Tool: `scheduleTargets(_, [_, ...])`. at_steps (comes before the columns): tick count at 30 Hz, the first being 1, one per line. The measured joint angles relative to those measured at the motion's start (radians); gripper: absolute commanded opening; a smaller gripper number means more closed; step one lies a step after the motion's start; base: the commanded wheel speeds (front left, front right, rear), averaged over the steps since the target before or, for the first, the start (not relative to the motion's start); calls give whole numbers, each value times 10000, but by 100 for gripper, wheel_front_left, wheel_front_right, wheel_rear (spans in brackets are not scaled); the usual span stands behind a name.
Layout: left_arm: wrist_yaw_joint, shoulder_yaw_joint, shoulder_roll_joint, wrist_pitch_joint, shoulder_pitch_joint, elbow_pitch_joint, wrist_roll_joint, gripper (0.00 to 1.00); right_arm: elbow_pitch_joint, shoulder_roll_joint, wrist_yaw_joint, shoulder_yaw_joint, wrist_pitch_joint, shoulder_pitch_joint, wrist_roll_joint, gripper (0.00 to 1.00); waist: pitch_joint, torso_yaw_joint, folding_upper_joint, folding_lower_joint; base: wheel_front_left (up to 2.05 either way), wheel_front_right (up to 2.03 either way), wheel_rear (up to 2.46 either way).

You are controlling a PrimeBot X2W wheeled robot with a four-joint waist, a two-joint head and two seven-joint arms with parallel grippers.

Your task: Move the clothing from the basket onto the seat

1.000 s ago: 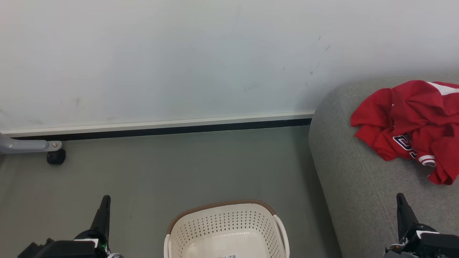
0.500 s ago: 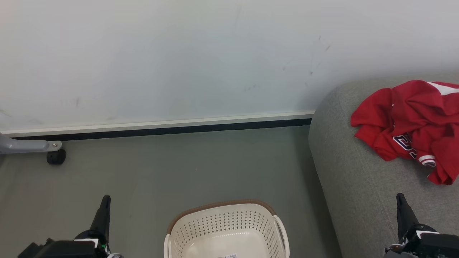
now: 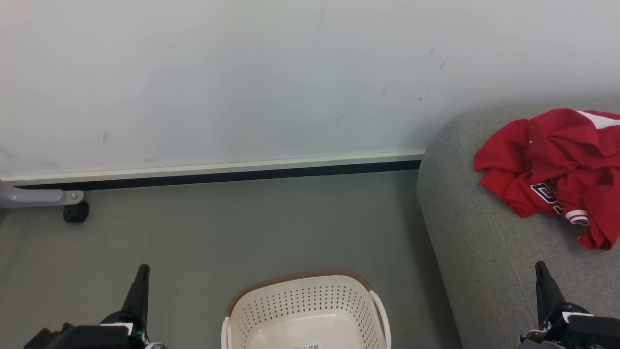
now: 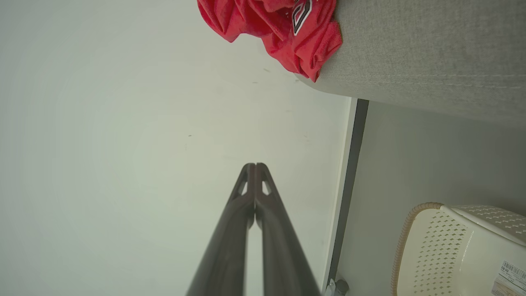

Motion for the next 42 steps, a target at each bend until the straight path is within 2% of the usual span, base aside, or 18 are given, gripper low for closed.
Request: scheduleTargets(42, [0, -2, 0, 0, 0, 2, 0, 0, 0, 0, 0, 2, -2, 0, 2, 0, 0, 0, 0, 0, 0, 0, 0])
